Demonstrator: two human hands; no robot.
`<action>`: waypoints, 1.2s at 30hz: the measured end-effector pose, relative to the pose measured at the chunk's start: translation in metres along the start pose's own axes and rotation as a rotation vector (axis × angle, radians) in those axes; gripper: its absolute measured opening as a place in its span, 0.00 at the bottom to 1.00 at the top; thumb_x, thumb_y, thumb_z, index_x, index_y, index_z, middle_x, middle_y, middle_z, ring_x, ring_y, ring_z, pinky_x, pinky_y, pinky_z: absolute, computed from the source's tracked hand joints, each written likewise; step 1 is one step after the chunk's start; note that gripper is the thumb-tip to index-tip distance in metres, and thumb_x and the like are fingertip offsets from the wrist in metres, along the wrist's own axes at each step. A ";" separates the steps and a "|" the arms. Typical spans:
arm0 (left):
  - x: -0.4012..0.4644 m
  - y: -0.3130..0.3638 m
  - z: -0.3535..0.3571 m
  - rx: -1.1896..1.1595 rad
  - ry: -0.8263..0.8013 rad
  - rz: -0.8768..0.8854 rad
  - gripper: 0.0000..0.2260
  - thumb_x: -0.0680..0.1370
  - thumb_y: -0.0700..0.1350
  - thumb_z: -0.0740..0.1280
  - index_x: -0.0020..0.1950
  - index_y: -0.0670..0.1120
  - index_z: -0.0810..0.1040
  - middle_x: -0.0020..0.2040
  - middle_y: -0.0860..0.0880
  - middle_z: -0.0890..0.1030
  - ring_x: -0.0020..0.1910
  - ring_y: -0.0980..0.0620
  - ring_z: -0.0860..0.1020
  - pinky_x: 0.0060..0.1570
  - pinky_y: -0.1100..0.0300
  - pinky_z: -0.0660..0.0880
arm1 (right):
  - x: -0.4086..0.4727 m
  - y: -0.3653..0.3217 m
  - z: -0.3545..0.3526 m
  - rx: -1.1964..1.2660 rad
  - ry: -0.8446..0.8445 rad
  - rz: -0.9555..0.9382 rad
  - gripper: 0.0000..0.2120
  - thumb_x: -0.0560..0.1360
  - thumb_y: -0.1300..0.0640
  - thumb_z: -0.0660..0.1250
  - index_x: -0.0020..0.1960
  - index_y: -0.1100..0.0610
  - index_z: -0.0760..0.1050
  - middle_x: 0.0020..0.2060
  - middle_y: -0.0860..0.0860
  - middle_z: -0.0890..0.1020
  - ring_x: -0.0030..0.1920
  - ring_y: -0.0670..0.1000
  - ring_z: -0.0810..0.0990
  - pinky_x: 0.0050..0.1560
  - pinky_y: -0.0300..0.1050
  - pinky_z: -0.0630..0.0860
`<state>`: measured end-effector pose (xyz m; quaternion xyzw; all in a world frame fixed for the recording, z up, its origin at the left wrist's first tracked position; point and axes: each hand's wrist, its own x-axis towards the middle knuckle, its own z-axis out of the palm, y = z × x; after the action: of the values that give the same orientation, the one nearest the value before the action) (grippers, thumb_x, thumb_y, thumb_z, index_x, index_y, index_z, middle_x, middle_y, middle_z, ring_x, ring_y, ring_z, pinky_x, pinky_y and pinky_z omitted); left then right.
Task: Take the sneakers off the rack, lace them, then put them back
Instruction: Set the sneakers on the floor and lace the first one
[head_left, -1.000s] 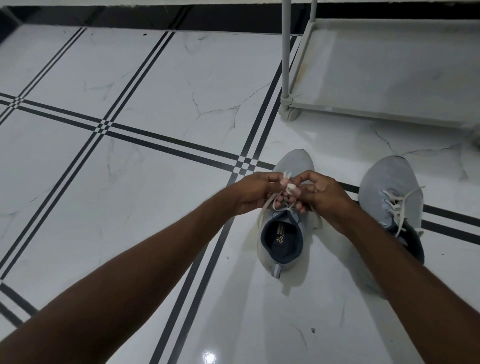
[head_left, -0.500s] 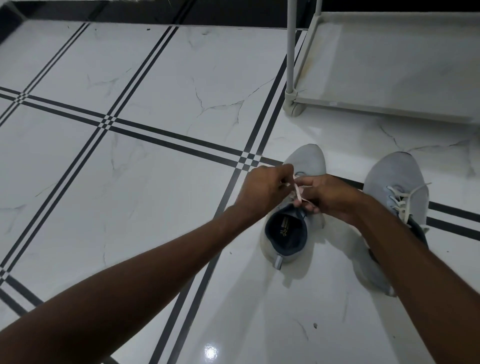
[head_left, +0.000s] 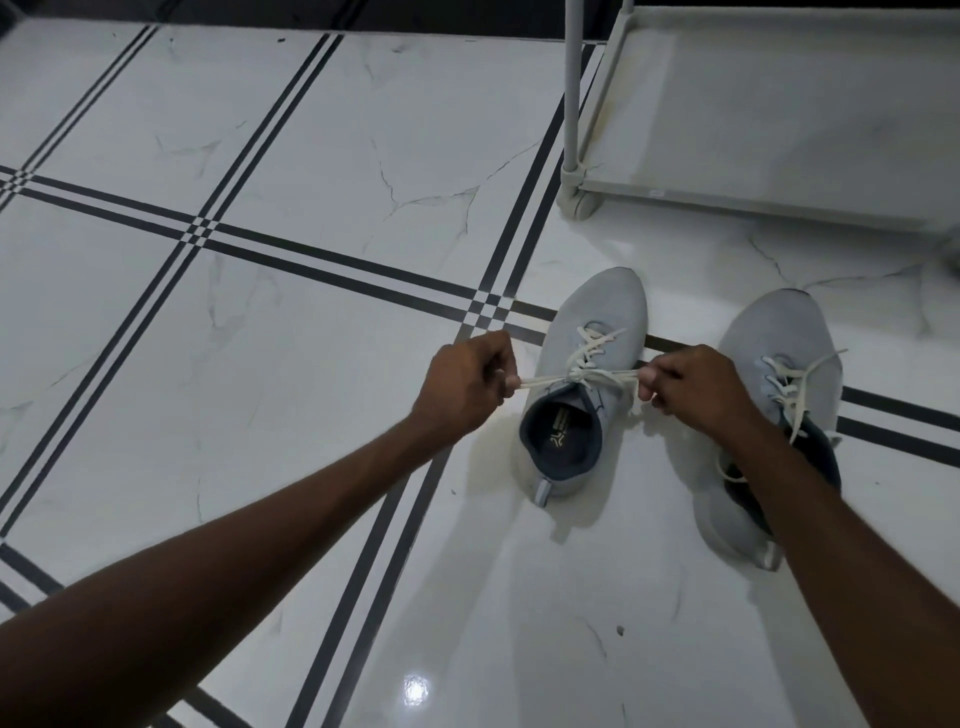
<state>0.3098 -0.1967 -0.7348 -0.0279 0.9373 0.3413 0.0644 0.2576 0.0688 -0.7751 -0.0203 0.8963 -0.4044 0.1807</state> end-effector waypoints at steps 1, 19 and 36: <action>0.002 0.000 -0.001 0.080 -0.006 0.069 0.06 0.76 0.37 0.67 0.45 0.47 0.80 0.33 0.53 0.83 0.34 0.54 0.82 0.40 0.53 0.80 | 0.001 -0.001 0.000 0.005 -0.018 -0.009 0.16 0.77 0.59 0.64 0.32 0.56 0.80 0.29 0.55 0.83 0.30 0.54 0.81 0.39 0.47 0.77; -0.017 -0.026 0.001 0.569 -0.147 0.480 0.14 0.73 0.38 0.54 0.39 0.47 0.78 0.34 0.50 0.78 0.29 0.52 0.68 0.28 0.65 0.52 | 0.001 -0.003 -0.003 -0.657 -0.039 -0.150 0.09 0.74 0.58 0.66 0.37 0.49 0.70 0.42 0.52 0.83 0.49 0.58 0.80 0.40 0.43 0.63; -0.009 0.017 0.039 0.543 0.003 0.384 0.08 0.80 0.47 0.64 0.48 0.43 0.74 0.40 0.45 0.76 0.32 0.46 0.75 0.29 0.56 0.62 | -0.011 -0.027 0.039 -0.611 0.144 -0.570 0.13 0.74 0.59 0.56 0.52 0.63 0.75 0.44 0.60 0.80 0.43 0.62 0.76 0.42 0.53 0.73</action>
<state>0.3207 -0.1582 -0.7525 0.1668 0.9823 0.0848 0.0026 0.2782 0.0245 -0.7757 -0.2918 0.9438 -0.1542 -0.0160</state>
